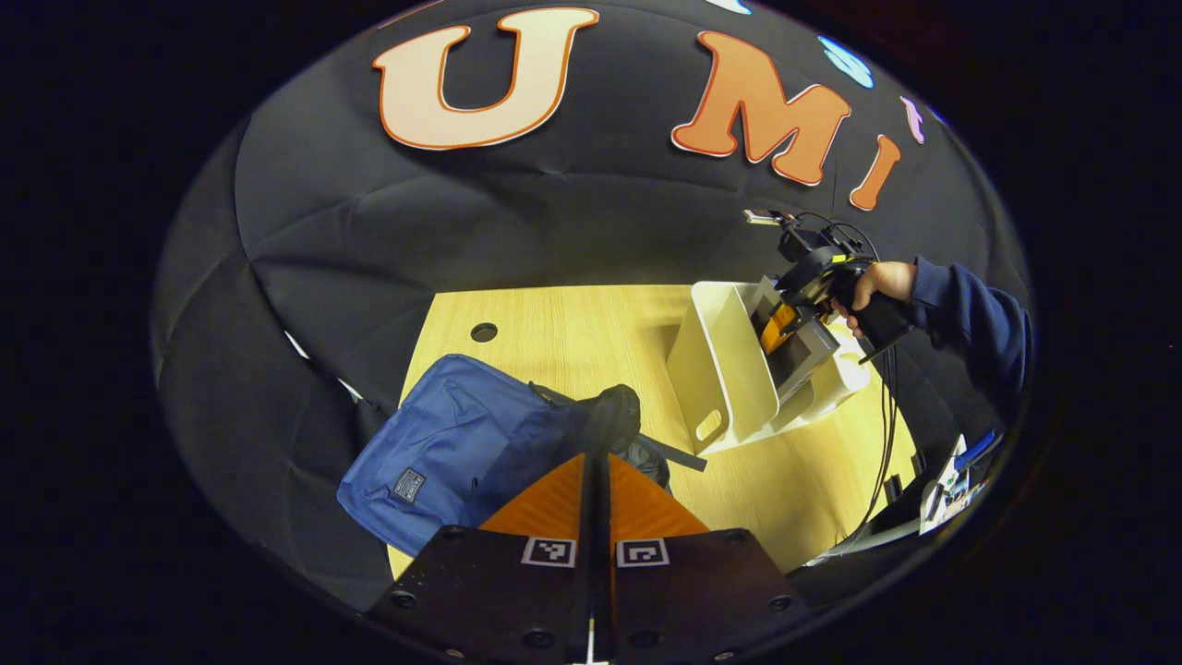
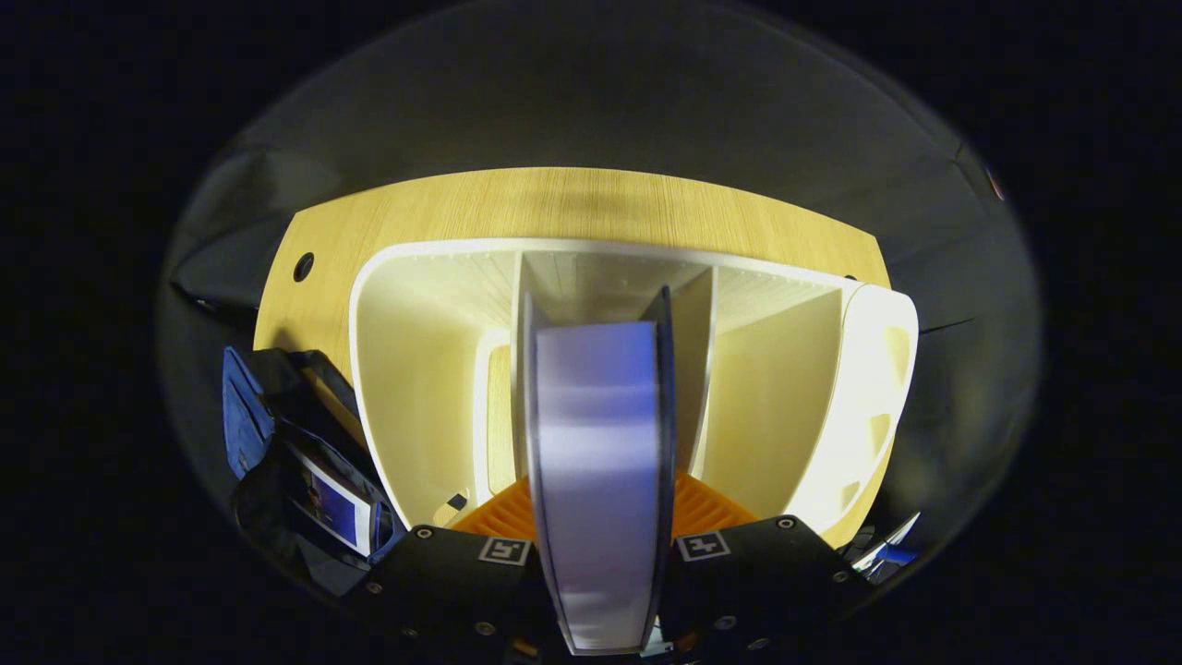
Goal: Open the schoolbag, grab two books from the bookshelf and put them into the schoolbag.
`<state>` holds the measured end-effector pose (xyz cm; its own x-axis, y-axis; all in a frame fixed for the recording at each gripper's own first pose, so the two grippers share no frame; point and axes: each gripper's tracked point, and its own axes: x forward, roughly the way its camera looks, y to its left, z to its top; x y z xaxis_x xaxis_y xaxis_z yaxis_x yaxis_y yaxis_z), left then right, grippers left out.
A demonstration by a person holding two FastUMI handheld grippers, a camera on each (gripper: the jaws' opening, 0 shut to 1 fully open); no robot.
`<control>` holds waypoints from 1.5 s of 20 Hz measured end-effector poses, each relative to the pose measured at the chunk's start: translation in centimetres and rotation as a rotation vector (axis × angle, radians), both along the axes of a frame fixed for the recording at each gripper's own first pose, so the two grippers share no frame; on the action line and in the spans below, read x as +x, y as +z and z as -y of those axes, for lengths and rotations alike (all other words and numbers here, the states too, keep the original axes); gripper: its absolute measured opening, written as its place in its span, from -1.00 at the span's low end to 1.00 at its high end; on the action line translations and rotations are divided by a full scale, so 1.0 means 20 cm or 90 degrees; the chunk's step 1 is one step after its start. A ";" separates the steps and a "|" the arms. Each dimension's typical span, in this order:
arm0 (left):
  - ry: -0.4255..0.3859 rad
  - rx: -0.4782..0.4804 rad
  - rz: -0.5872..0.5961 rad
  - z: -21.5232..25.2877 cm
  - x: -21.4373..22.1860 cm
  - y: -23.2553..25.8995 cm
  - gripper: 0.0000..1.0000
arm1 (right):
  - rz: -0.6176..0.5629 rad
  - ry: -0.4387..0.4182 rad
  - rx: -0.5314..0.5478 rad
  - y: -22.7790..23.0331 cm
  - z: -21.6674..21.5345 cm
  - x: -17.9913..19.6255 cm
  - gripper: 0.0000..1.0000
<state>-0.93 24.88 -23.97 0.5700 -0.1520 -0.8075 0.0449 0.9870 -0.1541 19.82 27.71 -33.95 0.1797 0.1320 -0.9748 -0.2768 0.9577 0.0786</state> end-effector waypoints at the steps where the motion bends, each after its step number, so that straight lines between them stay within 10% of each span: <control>1: -0.002 -0.001 0.001 0.00 0.00 0.00 -0.96 | 0.003 0.001 0.002 0.02 0.01 0.00 -0.15; 18: -0.029 -0.006 -0.004 0.06 0.01 -0.02 -0.96 | 0.117 0.028 0.148 0.87 0.37 -0.32 -0.17; 30: -0.022 0.006 -0.002 0.02 0.00 0.02 -0.96 | 0.197 0.105 0.272 1.23 0.16 -0.74 -0.17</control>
<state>-0.94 24.39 -23.57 0.5617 -0.1639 -0.8110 0.0790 0.9863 -0.1446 5.12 24.46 -9.43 0.3923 0.5547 -0.7337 -0.4923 0.8004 0.3419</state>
